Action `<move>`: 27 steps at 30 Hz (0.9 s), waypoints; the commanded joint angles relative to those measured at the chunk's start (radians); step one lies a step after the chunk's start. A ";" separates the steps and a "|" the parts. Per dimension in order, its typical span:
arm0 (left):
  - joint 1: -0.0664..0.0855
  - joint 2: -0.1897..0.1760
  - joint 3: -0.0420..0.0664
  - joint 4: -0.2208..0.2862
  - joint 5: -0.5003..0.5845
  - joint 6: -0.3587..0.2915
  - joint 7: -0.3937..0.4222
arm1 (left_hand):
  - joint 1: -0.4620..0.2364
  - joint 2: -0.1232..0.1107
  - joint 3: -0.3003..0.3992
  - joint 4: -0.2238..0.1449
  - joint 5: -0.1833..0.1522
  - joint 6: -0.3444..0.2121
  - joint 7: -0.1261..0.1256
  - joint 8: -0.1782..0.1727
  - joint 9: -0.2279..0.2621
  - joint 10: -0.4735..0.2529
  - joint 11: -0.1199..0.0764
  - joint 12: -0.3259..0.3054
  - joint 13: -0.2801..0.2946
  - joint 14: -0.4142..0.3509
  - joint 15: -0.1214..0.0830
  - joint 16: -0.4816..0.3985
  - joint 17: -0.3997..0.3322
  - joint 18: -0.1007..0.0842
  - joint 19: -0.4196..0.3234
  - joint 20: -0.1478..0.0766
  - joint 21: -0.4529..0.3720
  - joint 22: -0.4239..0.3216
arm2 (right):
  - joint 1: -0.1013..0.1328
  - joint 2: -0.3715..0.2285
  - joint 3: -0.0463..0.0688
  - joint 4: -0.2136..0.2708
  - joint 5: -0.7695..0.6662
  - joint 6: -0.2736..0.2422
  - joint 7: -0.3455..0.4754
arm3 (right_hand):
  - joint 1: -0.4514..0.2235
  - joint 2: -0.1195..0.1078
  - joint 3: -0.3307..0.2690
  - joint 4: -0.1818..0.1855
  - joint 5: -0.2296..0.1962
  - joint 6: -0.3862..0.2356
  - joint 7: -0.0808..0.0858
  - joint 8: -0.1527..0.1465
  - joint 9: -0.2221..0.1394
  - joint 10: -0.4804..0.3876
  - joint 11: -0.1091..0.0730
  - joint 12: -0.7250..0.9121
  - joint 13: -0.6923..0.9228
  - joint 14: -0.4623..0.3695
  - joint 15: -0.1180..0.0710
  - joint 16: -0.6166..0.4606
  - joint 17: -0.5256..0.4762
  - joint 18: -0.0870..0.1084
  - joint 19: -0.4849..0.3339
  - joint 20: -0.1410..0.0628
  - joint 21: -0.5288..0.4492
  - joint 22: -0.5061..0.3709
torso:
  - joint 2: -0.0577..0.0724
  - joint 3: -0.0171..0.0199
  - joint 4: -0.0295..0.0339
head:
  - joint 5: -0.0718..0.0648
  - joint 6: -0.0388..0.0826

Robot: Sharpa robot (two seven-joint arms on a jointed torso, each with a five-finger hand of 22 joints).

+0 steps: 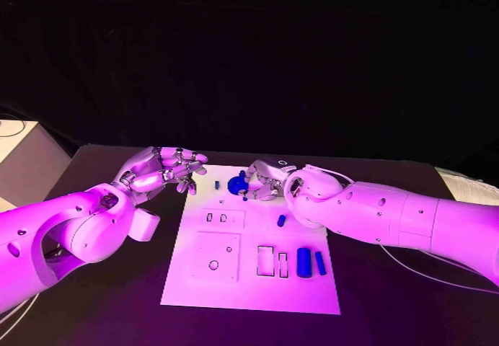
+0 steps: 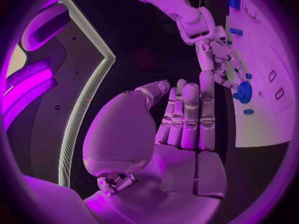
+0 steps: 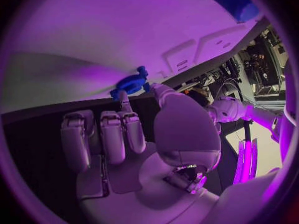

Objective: Assemble the parts on the task board

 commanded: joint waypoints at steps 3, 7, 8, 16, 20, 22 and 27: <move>0.001 -0.002 0.001 0.002 -0.003 0.015 0.005 | -0.001 0.006 0.004 -0.003 -0.003 -0.007 -0.002 0.003 0.001 -0.007 0.001 0.004 0.002 -0.005 0.000 0.006 0.000 0.006 -0.006 -0.002 0.004 0.002 | 0.002 -0.045 0.002 0.055 0.051 -0.110 0.039 | 0.001 0.008 -0.002 -0.002 0.008 0.005 -0.006 -0.001 0.002 0.093 0.000 0.005 0.250 0.105 0.001 0.006 0.257 -0.012 0.100 0.003 0.008 0.254 | 0.000 0.0011 -0.0030 | 0.001 0.004; 0.001 -0.004 0.001 0.002 -0.003 0.015 0.005 | -0.001 0.006 0.004 -0.003 -0.003 -0.007 -0.002 0.003 0.001 -0.007 0.001 0.004 0.002 -0.005 0.000 0.006 0.000 0.006 -0.006 -0.002 0.004 0.002 | 0.013 -0.094 0.006 0.104 0.123 -0.125 0.048 | 0.005 0.011 0.001 -0.004 0.014 0.005 -0.006 -0.003 0.002 0.089 0.000 0.002 0.247 0.103 0.001 0.004 0.251 -0.011 0.097 0.002 0.005 0.251 | 0.000 0.0018 -0.0043 | 0.000 0.008; 0.001 -0.005 0.001 0.001 -0.003 0.014 0.005 | -0.001 0.006 0.004 -0.003 -0.003 -0.007 -0.002 0.003 0.001 -0.007 0.001 0.004 0.002 -0.005 0.000 0.006 0.000 0.006 -0.006 -0.002 0.004 0.002 | 0.017 -0.105 0.006 0.114 0.145 -0.123 0.052 | 0.006 0.011 0.002 -0.004 0.015 0.004 -0.006 -0.003 0.002 0.088 0.000 0.001 0.246 0.103 0.001 0.003 0.249 -0.010 0.096 0.002 0.002 0.248 | 0.000 0.0022 -0.0050 | 0.000 0.008; 0.001 -0.008 0.001 -0.001 -0.003 0.013 0.006 | 0.000 0.006 0.005 -0.005 -0.003 -0.008 -0.001 0.003 0.002 -0.009 0.001 0.005 0.003 -0.010 0.000 0.001 -0.009 0.006 -0.008 -0.002 0.006 0.003 | 0.041 -0.213 0.010 0.153 0.323 -0.053 0.120 | 0.103 0.003 0.041 -0.046 -0.031 0.000 -0.002 -0.018 0.003 0.077 0.003 -0.010 0.235 0.099 0.003 -0.001 0.235 -0.002 0.081 0.004 -0.021 0.223 | 0.000 0.0096 -0.0169 | 0.006 0.015; 0.001 -0.008 0.000 -0.002 -0.003 0.014 0.007 | 0.000 0.005 0.005 -0.007 -0.003 -0.009 -0.001 0.003 0.003 -0.012 0.002 0.006 0.004 -0.025 0.001 -0.015 -0.032 0.005 -0.012 -0.001 0.007 0.004 | 0.044 -0.254 0.010 0.150 0.349 -0.022 0.151 | 0.182 -0.018 0.063 -0.094 -0.081 0.001 0.001 -0.025 0.004 0.066 0.004 -0.021 0.225 0.098 0.004 -0.003 0.231 0.001 0.075 0.004 -0.031 0.212 | 0.002 0.0131 -0.0199 | 0.003 0.018; 0.001 -0.008 0.000 -0.003 -0.003 0.015 0.008 | 0.000 0.004 0.006 -0.009 -0.003 -0.010 0.000 0.003 0.004 -0.015 0.003 0.007 0.005 -0.039 0.002 -0.030 -0.050 0.005 -0.018 0.000 0.007 0.005 | 0.044 -0.274 0.010 0.145 0.350 -0.012 0.170 | 0.208 -0.027 0.070 -0.113 -0.090 0.000 0.002 -0.029 0.004 0.061 0.005 -0.026 0.220 0.098 0.005 -0.003 0.231 0.001 0.075 0.005 -0.031 0.213 | 0.002 0.0150 -0.0208 | 0.001 0.019; 0.001 -0.007 0.000 -0.005 -0.010 0.017 0.010 | 0.000 0.004 0.008 -0.012 -0.003 -0.012 0.002 0.003 0.006 -0.022 0.005 0.008 0.007 -0.054 0.004 -0.042 -0.057 0.005 -0.032 0.002 0.005 0.004 | 0.045 -0.315 0.010 0.131 0.340 -0.004 0.222 | 0.254 -0.052 0.076 -0.149 -0.104 -0.012 0.007 -0.044 0.001 0.049 0.009 -0.038 0.210 0.099 0.008 -0.002 0.234 0.001 0.074 0.008 -0.033 0.212 | 0.003 0.0147 -0.0195 | -0.008 0.018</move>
